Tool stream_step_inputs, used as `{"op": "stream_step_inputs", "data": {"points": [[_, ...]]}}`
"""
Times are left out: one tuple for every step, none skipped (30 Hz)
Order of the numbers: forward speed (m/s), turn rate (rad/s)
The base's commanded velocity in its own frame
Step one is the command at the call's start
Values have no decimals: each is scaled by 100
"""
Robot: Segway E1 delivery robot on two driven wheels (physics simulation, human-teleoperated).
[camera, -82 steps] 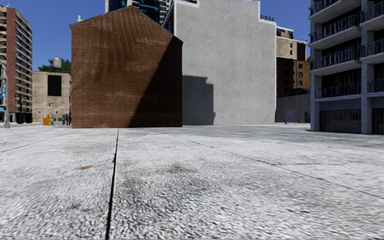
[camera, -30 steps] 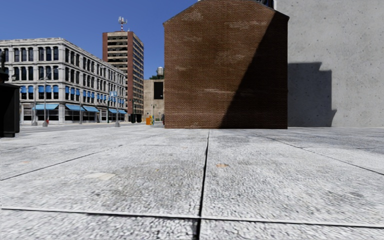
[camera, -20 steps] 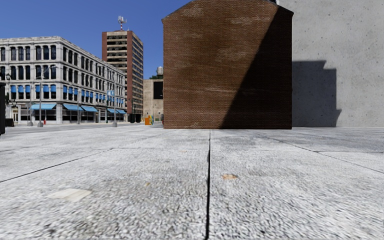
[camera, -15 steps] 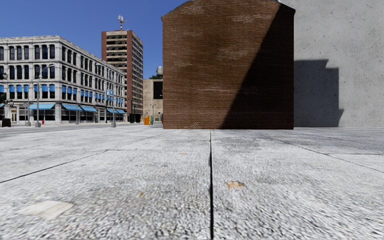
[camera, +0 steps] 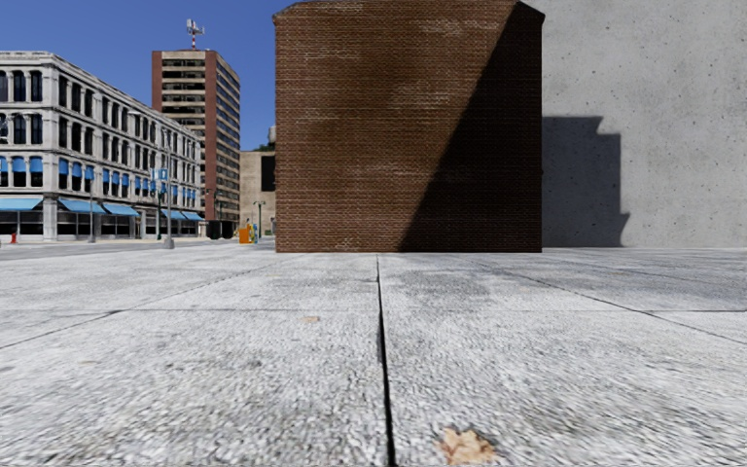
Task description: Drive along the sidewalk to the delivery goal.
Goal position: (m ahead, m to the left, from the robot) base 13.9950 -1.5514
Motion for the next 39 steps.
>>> {"op": "stream_step_inputs", "data": {"points": [[200, -40], [200, -43], [200, -43], [200, -45], [200, -45], [200, -46], [200, -46], [200, -46], [200, -46], [200, -46], [200, -46], [200, -42], [200, -42], [200, -38], [200, -34], [200, 0], [200, 0], [200, 0], [200, 0], [200, 0], [200, 0], [200, 0], [200, 0], [200, 0], [200, 0], [200, 0], [200, 0], [200, 0], [200, 0], [200, 0], [200, 0], [200, 0], [200, 0], [200, 0], [200, 0], [200, 0], [200, 0], [200, 0], [200, 0]]}}
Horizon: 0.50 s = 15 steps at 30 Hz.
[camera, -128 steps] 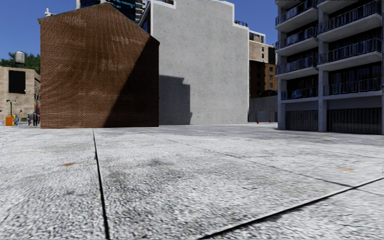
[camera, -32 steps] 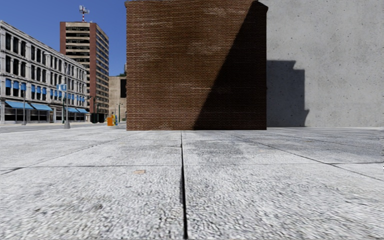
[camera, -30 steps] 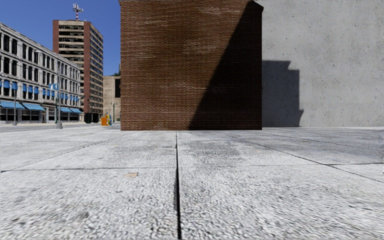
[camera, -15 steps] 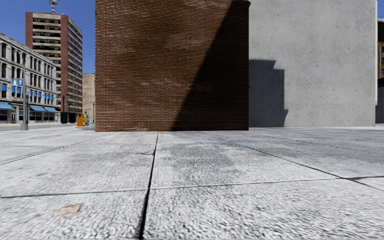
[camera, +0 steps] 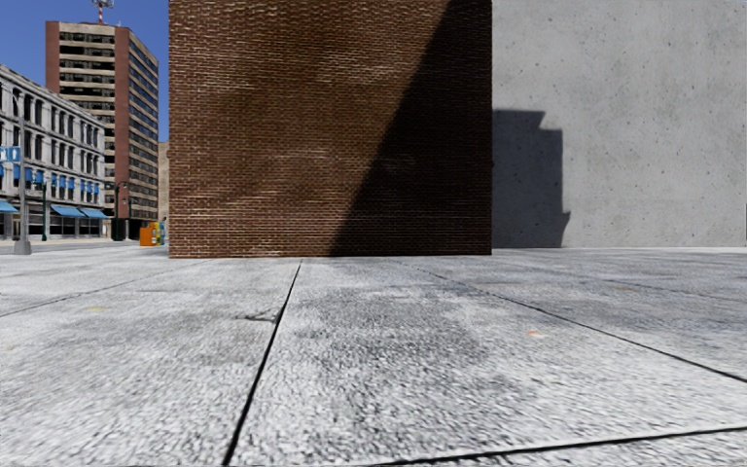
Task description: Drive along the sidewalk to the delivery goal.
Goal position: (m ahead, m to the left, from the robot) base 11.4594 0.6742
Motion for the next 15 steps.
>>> {"op": "stream_step_inputs", "data": {"points": [[200, 0], [200, 0], [200, 0], [200, 0], [200, 0], [200, 0], [200, 0], [200, 0], [200, 0], [200, 0], [200, 0], [200, 0], [200, 0], [200, 0], [200, 0]]}}
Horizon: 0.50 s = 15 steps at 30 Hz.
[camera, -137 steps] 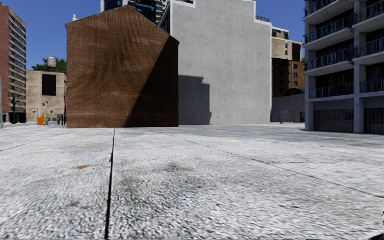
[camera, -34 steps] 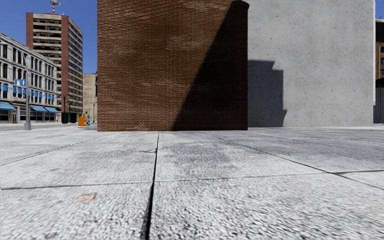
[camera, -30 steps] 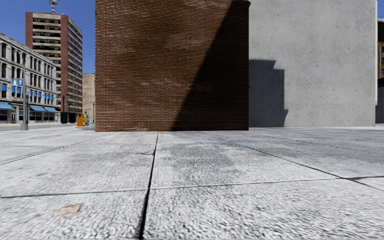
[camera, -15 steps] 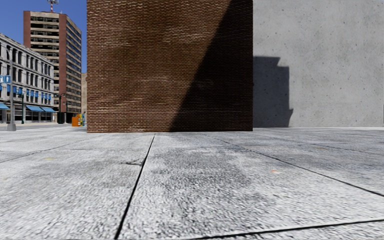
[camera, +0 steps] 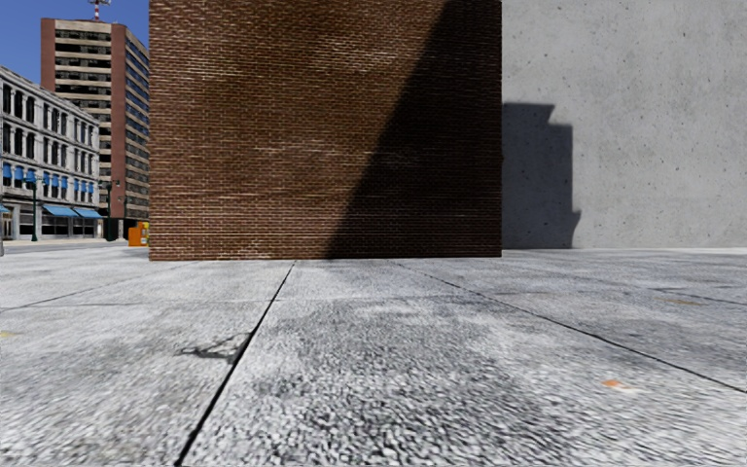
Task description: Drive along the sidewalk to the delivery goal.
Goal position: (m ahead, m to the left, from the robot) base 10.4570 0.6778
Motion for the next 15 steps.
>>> {"op": "stream_step_inputs", "data": {"points": [[200, 0], [200, 0], [200, 0], [200, 0], [200, 0], [200, 0], [200, 0], [200, 0], [200, 0], [200, 0], [200, 0], [200, 0], [200, 11], [200, 18], [200, 18]]}}
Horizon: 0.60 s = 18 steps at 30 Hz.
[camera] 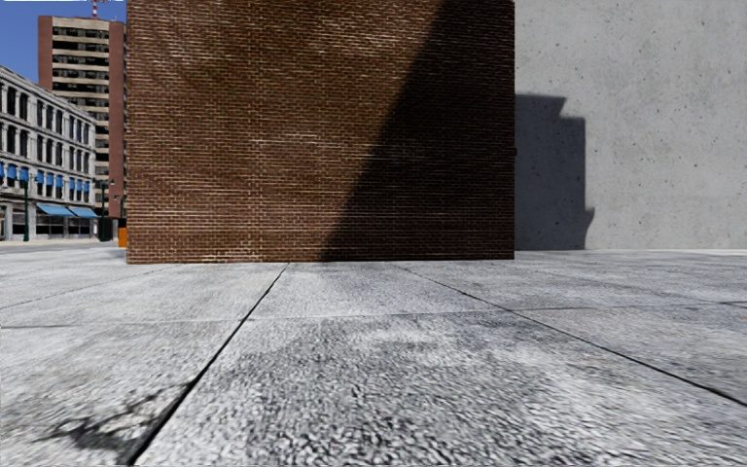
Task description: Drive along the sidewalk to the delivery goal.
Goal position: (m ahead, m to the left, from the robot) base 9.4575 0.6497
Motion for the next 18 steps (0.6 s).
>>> {"op": "stream_step_inputs", "data": {"points": [[200, 19], [200, 20], [200, 21], [200, 22], [200, 22], [200, 24], [200, 26], [200, 26], [200, 26], [200, 26], [200, 26], [200, 26], [200, 26], [200, 27], [200, 27], [200, 27], [200, 27], [200, 27]]}}
